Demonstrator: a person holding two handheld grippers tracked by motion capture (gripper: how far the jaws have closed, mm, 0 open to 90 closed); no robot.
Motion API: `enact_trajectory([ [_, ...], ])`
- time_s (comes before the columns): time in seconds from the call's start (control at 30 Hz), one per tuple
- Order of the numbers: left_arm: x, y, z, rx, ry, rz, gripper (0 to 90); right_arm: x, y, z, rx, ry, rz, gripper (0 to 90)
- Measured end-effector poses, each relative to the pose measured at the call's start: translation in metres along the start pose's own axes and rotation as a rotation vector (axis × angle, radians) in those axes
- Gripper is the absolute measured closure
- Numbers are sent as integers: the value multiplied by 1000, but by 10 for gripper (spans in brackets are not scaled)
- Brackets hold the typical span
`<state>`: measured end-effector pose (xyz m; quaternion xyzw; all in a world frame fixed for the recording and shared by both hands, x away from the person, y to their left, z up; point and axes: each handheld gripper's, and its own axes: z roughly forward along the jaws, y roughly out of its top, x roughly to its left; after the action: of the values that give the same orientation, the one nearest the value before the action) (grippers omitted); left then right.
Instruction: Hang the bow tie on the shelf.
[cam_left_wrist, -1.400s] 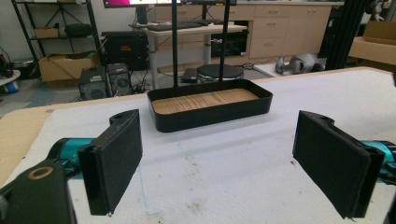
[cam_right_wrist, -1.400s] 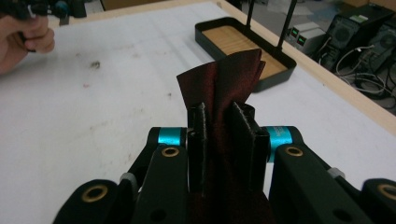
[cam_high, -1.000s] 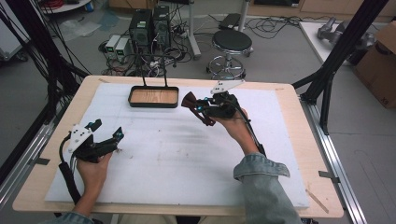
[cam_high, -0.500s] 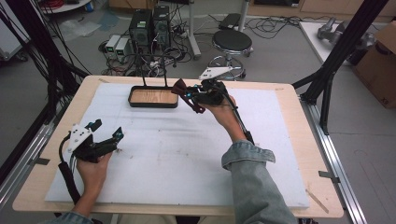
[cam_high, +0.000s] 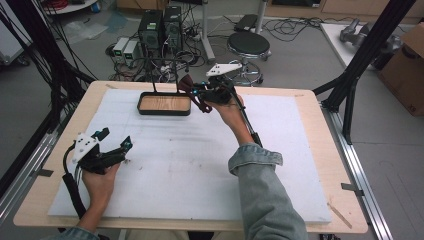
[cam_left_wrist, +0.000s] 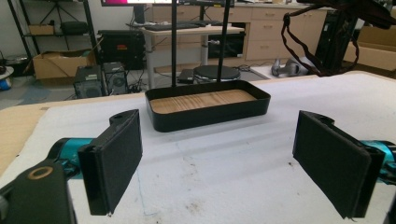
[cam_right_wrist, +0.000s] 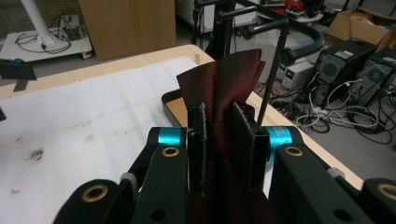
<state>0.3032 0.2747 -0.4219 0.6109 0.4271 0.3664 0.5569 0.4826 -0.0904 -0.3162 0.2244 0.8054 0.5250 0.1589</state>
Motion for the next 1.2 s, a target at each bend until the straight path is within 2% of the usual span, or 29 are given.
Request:
enact_trajectory([
  [0.07, 0, 0, 0, 0, 0, 0, 161, 0, 3, 3, 1, -3, 8, 761],
  [0.13, 0, 0, 0, 2, 0, 0, 161, 0, 8, 7, -19, -12, -6, 761],
  [0.33, 0, 0, 0, 3, -3, -1, 161, -8, 12, 17, -39, -19, 17, 761],
  [0.63, 2, -1, -1, 6, 1, -8, 161, -11, 24, 26, -79, -82, 30, 761],
  [0.87, 3, -1, -1, 7, 2, -5, 162, -25, 20, 22, -99, -139, 69, 760],
  [1.0, 3, -1, 0, 8, 2, -5, 162, -31, 16, 22, -86, -165, 81, 760],
  [1.2, 3, -1, 0, 8, 1, -6, 162, -37, 9, 27, -72, -176, 105, 759],
])
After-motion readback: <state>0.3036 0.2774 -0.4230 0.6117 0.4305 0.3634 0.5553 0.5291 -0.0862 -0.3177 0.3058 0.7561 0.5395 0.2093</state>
